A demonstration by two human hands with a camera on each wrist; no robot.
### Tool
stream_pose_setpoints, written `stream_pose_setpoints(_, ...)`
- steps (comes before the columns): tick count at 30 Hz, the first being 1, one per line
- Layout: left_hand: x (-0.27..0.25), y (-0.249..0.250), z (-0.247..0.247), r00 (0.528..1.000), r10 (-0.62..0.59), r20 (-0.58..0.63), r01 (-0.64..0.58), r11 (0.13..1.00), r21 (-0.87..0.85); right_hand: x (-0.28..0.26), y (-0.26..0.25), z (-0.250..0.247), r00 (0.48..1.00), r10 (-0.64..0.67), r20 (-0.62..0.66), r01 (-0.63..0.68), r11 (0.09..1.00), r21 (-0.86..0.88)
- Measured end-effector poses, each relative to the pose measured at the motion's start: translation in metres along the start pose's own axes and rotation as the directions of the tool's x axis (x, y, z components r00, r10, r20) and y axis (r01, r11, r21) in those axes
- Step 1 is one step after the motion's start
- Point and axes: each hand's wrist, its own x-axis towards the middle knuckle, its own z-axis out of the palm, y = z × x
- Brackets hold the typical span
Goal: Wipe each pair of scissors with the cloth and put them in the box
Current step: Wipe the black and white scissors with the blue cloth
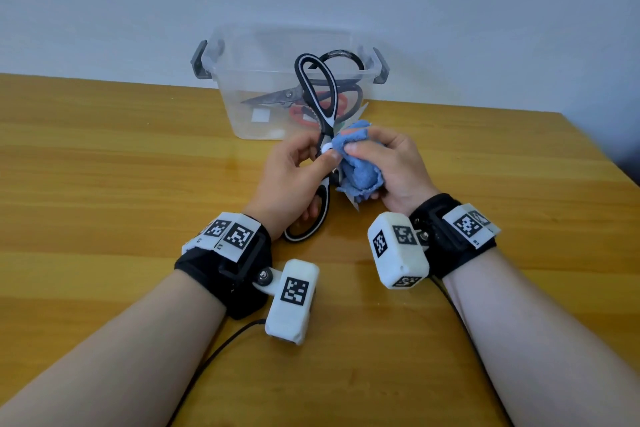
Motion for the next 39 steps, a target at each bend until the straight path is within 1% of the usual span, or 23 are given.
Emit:
stream_pose_setpoints(2,0.000,0.001,0.000,1.000,0.000,0.016,0.000,1.000,-0.003,0.001,0.002,0.002,1.000,-0.003,-0.008,0.003,1.000,-0.019)
stream_pose_setpoints(6,-0.002,0.003,-0.001,0.999,-0.003,0.049,0.003,1.000,-0.012,0.002,0.001,0.003,0.993,-0.032,-0.118,0.040,0.997,0.063)
stream_pose_setpoints(8,-0.003,0.003,-0.002,0.998,0.000,0.057,0.000,1.000,-0.012,0.003,-0.001,0.000,0.984,-0.017,-0.176,0.043,0.989,0.144)
stream_pose_setpoints(10,-0.004,0.004,-0.002,0.998,-0.001,0.065,0.002,1.000,-0.008,0.004,-0.003,-0.002,0.973,0.010,-0.230,0.052,0.963,0.263)
stream_pose_setpoints(12,-0.004,0.004,-0.001,0.998,-0.005,0.055,0.006,1.000,-0.010,0.008,-0.002,-0.007,0.956,0.068,-0.286,0.036,0.939,0.343)
stream_pose_setpoints(14,-0.003,0.003,0.000,0.999,-0.004,0.034,0.005,1.000,-0.020,0.011,-0.001,-0.011,0.957,0.119,-0.263,0.004,0.906,0.424)
stream_pose_setpoints(16,-0.001,0.002,-0.001,1.000,-0.013,0.002,0.013,1.000,-0.016,0.010,-0.001,-0.012,0.975,0.149,-0.164,-0.064,0.898,0.436)
stream_pose_setpoints(17,-0.001,0.001,-0.001,1.000,-0.021,-0.013,0.021,1.000,-0.013,0.009,-0.002,-0.011,0.983,0.137,-0.120,-0.077,0.911,0.405)
stream_pose_setpoints(19,0.001,-0.001,0.000,0.999,-0.024,-0.025,0.024,1.000,-0.013,0.005,-0.001,-0.006,0.998,0.057,-0.028,-0.048,0.965,0.257)
stream_pose_setpoints(21,0.001,-0.001,-0.001,1.000,-0.020,-0.018,0.019,1.000,-0.007,0.003,0.001,-0.001,1.000,0.001,0.026,-0.004,0.995,0.103)
stream_pose_setpoints(22,0.000,-0.001,-0.002,1.000,-0.019,-0.005,0.019,1.000,-0.003,0.002,0.002,0.000,0.999,-0.006,0.040,0.003,0.997,0.075)
stream_pose_setpoints(24,0.000,0.000,-0.002,0.999,-0.012,0.043,0.012,1.000,-0.002,0.003,0.002,-0.002,0.999,0.007,0.031,-0.009,0.998,0.063)
stream_pose_setpoints(26,-0.001,0.001,-0.002,0.997,0.002,0.079,-0.001,1.000,-0.007,0.002,0.002,-0.002,1.000,-0.009,-0.005,0.009,0.998,0.059)
stream_pose_setpoints(28,-0.001,0.001,-0.003,0.996,-0.002,0.085,0.002,1.000,-0.001,0.003,0.003,-0.001,0.997,-0.029,-0.076,0.034,0.997,0.063)
stream_pose_setpoints(29,-0.001,0.001,-0.002,0.996,-0.010,0.085,0.009,1.000,0.010,0.005,0.003,-0.002,0.991,-0.029,-0.133,0.040,0.996,0.082)
stream_pose_setpoints(31,-0.002,0.001,-0.001,0.995,-0.024,0.096,0.020,0.999,0.043,0.008,0.002,-0.003,0.968,0.007,-0.250,0.041,0.982,0.186)
stream_pose_setpoints(33,-0.002,0.002,0.001,0.994,-0.030,0.103,0.023,0.997,0.067,0.010,0.002,-0.005,0.956,0.041,-0.290,0.049,0.954,0.296)
stream_pose_setpoints(36,-0.001,0.000,0.002,0.998,-0.045,0.047,0.043,0.997,0.059,0.009,-0.001,-0.005,0.965,0.039,-0.261,0.052,0.941,0.333)
stream_pose_setpoints(38,0.000,-0.001,0.001,0.999,-0.046,0.014,0.046,0.998,0.050,0.006,-0.003,-0.005,0.985,0.037,-0.171,0.018,0.952,0.307)
stream_pose_setpoints(39,0.000,-0.001,0.000,0.999,-0.041,0.008,0.040,0.998,0.048,0.004,-0.003,-0.004,0.993,0.028,-0.115,0.002,0.968,0.251)
